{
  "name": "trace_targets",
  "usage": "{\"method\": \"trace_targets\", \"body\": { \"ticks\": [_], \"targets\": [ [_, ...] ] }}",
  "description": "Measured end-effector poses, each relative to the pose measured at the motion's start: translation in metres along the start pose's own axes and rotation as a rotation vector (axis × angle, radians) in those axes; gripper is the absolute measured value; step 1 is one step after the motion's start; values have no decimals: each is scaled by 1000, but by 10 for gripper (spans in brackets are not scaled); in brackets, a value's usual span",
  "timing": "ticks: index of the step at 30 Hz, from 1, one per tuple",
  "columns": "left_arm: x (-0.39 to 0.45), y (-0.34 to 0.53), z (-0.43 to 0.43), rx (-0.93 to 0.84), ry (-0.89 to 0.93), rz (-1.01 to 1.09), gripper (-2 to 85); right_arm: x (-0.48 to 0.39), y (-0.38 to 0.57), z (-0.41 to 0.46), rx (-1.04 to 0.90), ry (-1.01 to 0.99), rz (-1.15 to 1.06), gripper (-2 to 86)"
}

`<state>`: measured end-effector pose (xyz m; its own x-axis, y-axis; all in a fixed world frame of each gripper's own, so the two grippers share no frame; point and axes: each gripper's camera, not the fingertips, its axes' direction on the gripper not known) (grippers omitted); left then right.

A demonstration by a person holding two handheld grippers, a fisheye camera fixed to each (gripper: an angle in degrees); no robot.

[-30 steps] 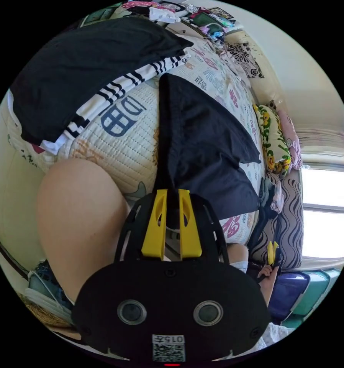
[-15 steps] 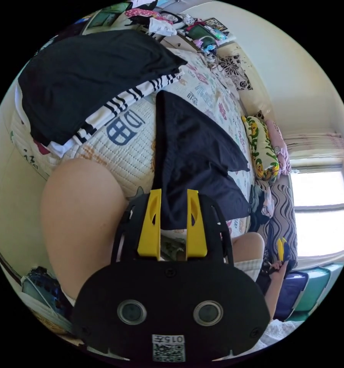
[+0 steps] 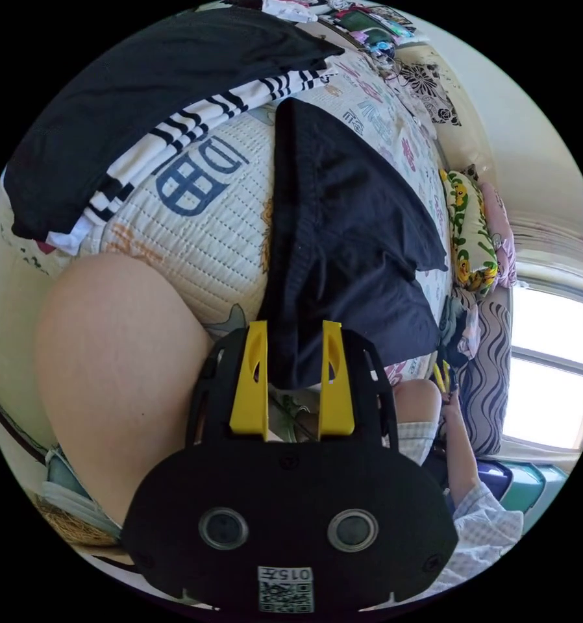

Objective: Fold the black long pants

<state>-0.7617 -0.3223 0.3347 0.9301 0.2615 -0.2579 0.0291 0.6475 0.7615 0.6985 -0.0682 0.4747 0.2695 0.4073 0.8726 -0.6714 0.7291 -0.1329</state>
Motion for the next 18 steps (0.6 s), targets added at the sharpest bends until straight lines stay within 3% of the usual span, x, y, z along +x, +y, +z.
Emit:
{"method": "trace_targets", "body": {
  "ticks": [10, 15, 18],
  "targets": [
    [8, 6, 5, -20, -23, -54, 143, 21, -78, 52, -79, 157, -31, 68],
    [5, 31, -3, -49, 132, -103, 137, 42, -93, 59, -109, 34, -41, 78],
    [11, 43, 4, -74, 69, -127, 148, 52, -99, 65, -115, 8, -42, 78]
  ]
}}
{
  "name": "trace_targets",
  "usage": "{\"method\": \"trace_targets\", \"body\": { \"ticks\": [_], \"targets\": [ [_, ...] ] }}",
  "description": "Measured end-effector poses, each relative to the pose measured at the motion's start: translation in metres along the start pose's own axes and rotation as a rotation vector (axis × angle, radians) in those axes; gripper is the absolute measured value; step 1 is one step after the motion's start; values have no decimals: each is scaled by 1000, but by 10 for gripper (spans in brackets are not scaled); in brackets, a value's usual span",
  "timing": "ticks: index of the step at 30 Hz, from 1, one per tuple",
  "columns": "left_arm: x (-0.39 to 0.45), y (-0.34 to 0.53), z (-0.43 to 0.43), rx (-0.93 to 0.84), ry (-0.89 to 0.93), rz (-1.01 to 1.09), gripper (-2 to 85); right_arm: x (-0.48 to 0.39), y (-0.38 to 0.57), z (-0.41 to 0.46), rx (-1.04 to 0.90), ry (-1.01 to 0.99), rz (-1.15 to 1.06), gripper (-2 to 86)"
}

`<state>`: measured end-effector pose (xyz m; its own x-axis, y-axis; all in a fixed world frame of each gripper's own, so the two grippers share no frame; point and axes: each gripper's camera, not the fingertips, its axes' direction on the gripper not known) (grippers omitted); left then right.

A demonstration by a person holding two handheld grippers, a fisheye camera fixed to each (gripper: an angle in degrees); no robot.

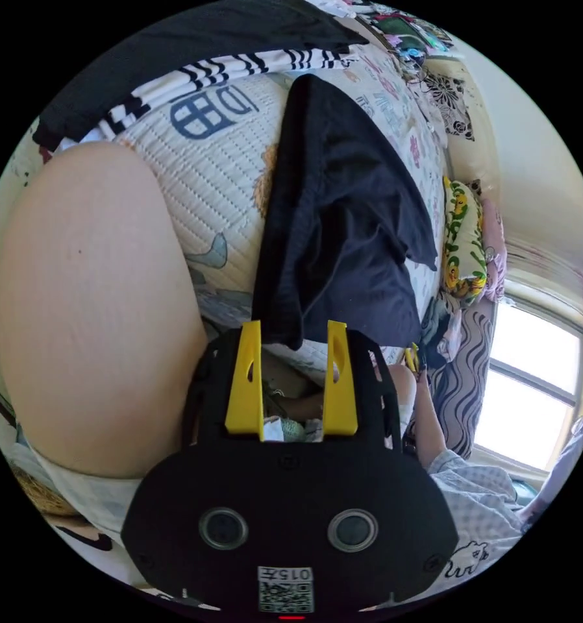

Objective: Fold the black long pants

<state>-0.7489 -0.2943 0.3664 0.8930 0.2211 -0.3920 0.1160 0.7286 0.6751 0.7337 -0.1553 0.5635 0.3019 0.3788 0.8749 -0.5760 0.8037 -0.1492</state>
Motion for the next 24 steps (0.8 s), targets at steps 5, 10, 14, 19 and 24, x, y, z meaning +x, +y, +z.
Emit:
{"method": "trace_targets", "body": {
  "ticks": [5, 10, 14, 19, 24],
  "targets": [
    [12, 29, -16, 40, 23, -78, 151, -4, -7, 15, -54, 22, -36, 85],
    [-1, 48, 16, 80, 221, -235, 149, 10, -11, 27, -24, -33, -2, 84],
    [-3, 40, 23, 224, 176, -244, 142, 19, -20, 40, -16, -81, 28, 83],
    [-2, 34, 18, 226, 178, -236, 99, 18, -38, 61, -22, -96, 16, 77],
    [4, 41, -1, 230, 328, -132, 14, 20, -47, 80, 4, -147, 28, 22]
  ]
}}
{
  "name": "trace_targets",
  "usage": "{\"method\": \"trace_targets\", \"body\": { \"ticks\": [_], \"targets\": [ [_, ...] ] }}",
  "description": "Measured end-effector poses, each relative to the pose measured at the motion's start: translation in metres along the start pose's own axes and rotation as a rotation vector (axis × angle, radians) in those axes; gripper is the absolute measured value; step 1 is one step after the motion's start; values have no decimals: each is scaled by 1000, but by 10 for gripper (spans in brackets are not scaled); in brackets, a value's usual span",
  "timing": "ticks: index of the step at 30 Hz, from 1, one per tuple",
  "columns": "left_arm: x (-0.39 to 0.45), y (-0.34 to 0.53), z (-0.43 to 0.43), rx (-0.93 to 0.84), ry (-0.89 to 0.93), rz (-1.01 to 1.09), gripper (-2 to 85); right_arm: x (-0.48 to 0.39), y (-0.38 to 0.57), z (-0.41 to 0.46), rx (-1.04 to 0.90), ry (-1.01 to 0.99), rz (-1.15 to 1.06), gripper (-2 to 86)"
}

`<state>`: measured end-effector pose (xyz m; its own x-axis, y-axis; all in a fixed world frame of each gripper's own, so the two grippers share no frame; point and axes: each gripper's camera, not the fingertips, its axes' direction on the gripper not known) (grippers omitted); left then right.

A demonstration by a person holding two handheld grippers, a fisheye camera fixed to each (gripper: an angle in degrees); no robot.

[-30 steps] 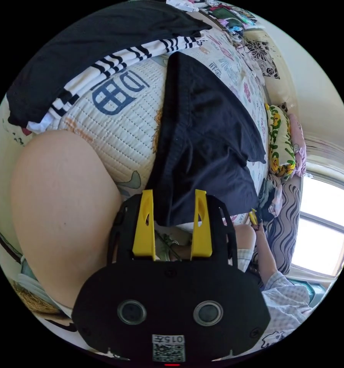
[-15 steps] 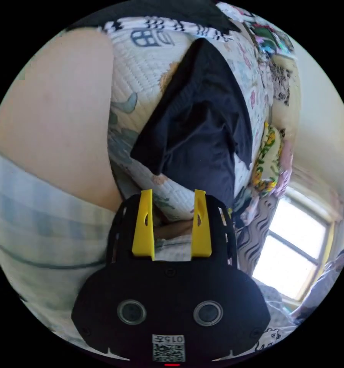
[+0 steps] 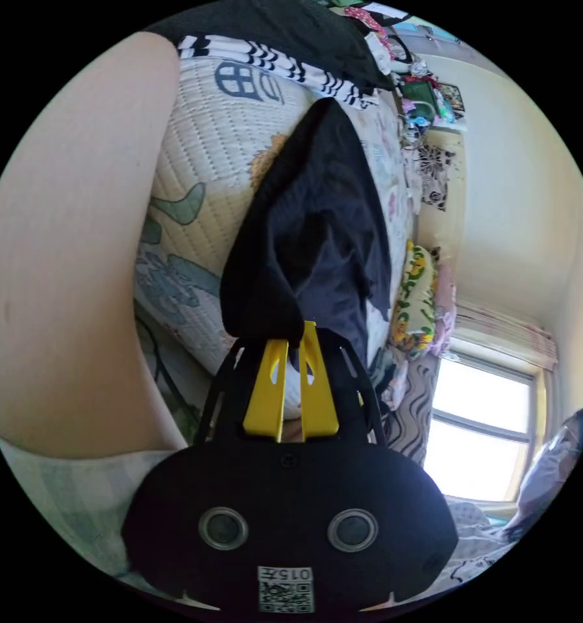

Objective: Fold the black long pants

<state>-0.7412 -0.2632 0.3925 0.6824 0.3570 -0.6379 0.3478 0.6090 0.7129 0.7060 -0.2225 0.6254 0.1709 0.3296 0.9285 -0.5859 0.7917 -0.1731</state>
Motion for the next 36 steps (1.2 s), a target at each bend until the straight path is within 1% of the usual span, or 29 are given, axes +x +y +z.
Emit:
{"method": "trace_targets", "body": {
  "ticks": [4, 7, 10, 12, 13, 15, 16, 18, 19, 21, 22, 23, 24, 26, 27, 29, 31, 33, 34, 35, 36],
  "targets": [
    [13, -2, -20, -26, 39, 43, 4, -20, -2, 9, -22, 19, -56, 7],
    [29, -4, -38, -35, 94, 88, 2, -58, -7, 18, -54, 81, -136, 3],
    [53, -12, -54, -33, 160, 141, 1, -118, -17, 36, -97, 203, -262, 1],
    [73, -26, -65, -33, 199, 179, 1, -173, -32, 67, -163, 312, -377, 0],
    [78, -30, -67, -31, 210, 188, 1, -187, -37, 77, -182, 337, -403, 0],
    [96, -51, -73, -31, 234, 213, 1, -238, -60, 124, -262, 423, -486, 0],
    [100, -57, -74, -29, 243, 214, 1, -249, -68, 137, -282, 435, -497, 0],
    [109, -84, -72, -21, 288, 204, 2, -288, -102, 198, -362, 465, -508, 3],
    [110, -92, -70, -17, 297, 202, 2, -296, -111, 216, -380, 476, -508, 5],
    [107, -123, -56, -4, 314, 161, 5, -323, -141, 295, -437, 563, -512, 18],
    [104, -131, -51, 6, 322, 147, 5, -328, -146, 317, -449, 587, -518, 26],
    [98, -147, -44, 43, 306, 131, 8, -334, -153, 358, -456, 644, -524, 44],
    [90, -162, -39, 89, 247, 114, 13, -340, -154, 396, -450, 694, -545, 57],
    [79, -178, -33, 142, 191, 101, 23, -346, -152, 439, -434, 776, -569, 75],
    [74, -184, -31, 163, 212, 78, 33, -349, -149, 458, -431, 825, -598, 84],
    [74, -187, -34, 189, 269, 112, 45, -352, -147, 470, -401, 885, -632, 92],
    [79, -186, -41, 197, 249, 151, 51, -353, -149, 458, -312, 876, -657, 93],
    [81, -177, -54, 209, 242, 173, 55, -345, -157, 415, -162, 767, -623, 86],
    [81, -175, -57, 201, 244, 171, 56, -339, -160, 402, -134, 726, -600, 84],
    [80, -168, -60, 178, 239, 161, 58, -322, -163, 378, -104, 636, -563, 84],
    [78, -160, -63, 150, 218, 147, 61, -299, -166, 358, -96, 589, -506, 87]
  ]
}}
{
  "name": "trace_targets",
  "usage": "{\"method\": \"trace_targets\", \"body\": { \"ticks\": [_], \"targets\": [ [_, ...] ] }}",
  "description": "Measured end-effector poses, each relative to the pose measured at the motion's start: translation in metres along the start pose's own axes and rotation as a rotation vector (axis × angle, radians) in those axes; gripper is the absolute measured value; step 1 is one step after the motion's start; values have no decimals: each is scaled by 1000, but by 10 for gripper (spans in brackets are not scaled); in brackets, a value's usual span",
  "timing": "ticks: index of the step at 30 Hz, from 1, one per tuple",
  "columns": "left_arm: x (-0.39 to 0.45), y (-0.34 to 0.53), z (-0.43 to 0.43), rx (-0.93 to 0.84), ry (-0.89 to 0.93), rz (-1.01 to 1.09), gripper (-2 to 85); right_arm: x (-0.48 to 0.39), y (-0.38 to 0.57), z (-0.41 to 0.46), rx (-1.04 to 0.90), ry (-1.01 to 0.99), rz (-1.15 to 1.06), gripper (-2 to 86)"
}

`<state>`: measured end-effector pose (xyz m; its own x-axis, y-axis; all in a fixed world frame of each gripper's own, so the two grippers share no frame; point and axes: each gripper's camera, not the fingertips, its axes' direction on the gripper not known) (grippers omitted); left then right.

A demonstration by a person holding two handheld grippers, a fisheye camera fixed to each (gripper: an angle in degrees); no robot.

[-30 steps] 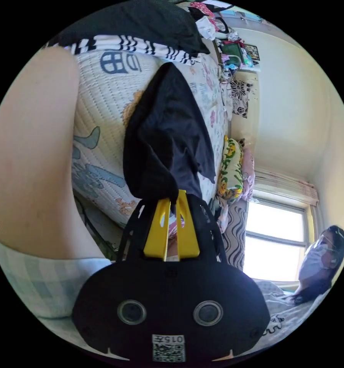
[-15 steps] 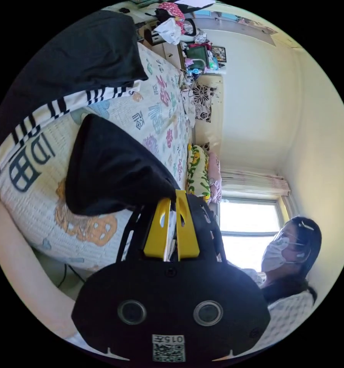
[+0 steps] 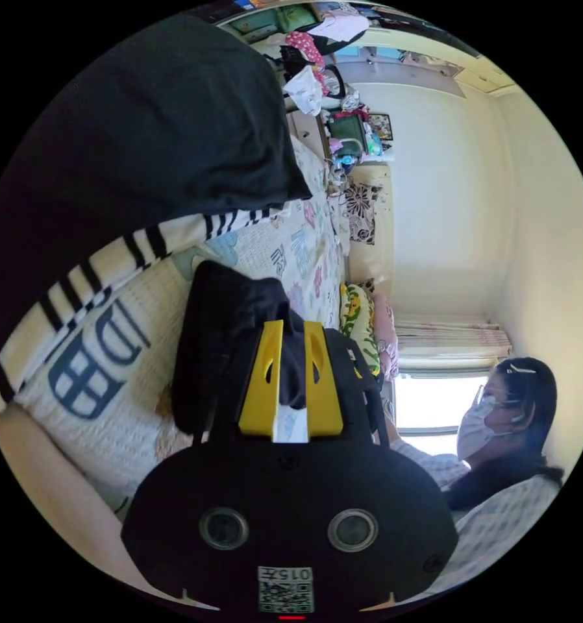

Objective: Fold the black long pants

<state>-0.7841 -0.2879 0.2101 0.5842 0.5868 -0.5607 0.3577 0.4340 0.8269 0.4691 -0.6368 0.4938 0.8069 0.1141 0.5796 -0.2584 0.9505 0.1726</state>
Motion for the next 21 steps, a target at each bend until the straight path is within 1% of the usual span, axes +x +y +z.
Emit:
{"method": "trace_targets", "body": {
  "ticks": [2, 4, 6, 8, 10, 11, 12, 14, 15, 17, 19, 21],
  "targets": [
    [1, 13, -6, -35, -37, -20, 64, 42, 21, 3, -29, -10, 80, 100],
    [0, 26, -10, -65, -77, -45, 66, 78, 42, 11, -57, -70, 156, 117],
    [-1, 41, -11, -98, -119, -65, 74, 110, 62, 29, -63, -290, 225, 127],
    [-8, 47, -5, -137, -136, -100, 82, 118, 71, 38, -42, -317, 248, 129],
    [-13, 51, -1, -130, -82, -127, 88, 121, 76, 37, -11, -323, 258, 134],
    [-17, 52, 3, -117, -72, -121, 92, 125, 77, 37, 1, -361, 269, 138],
    [-19, 47, 9, -105, -51, -57, 93, 129, 80, 37, 9, -377, 285, 140],
    [-31, 38, 19, -104, -26, -26, 93, 132, 82, 36, 11, -388, 270, 135],
    [-38, 35, 21, -42, 54, -25, 92, 134, 84, 36, 12, -429, 239, 120],
    [-43, 33, 25, 12, 99, -33, 90, 138, 88, 44, -17, -582, 206, 113],
    [-40, 30, 34, 13, 89, 11, 89, 139, 92, 56, -59, -586, 188, 111],
    [-32, 34, 37, 2, 100, 15, 93, 142, 96, 62, -24, -607, 196, 95]
  ]
}}
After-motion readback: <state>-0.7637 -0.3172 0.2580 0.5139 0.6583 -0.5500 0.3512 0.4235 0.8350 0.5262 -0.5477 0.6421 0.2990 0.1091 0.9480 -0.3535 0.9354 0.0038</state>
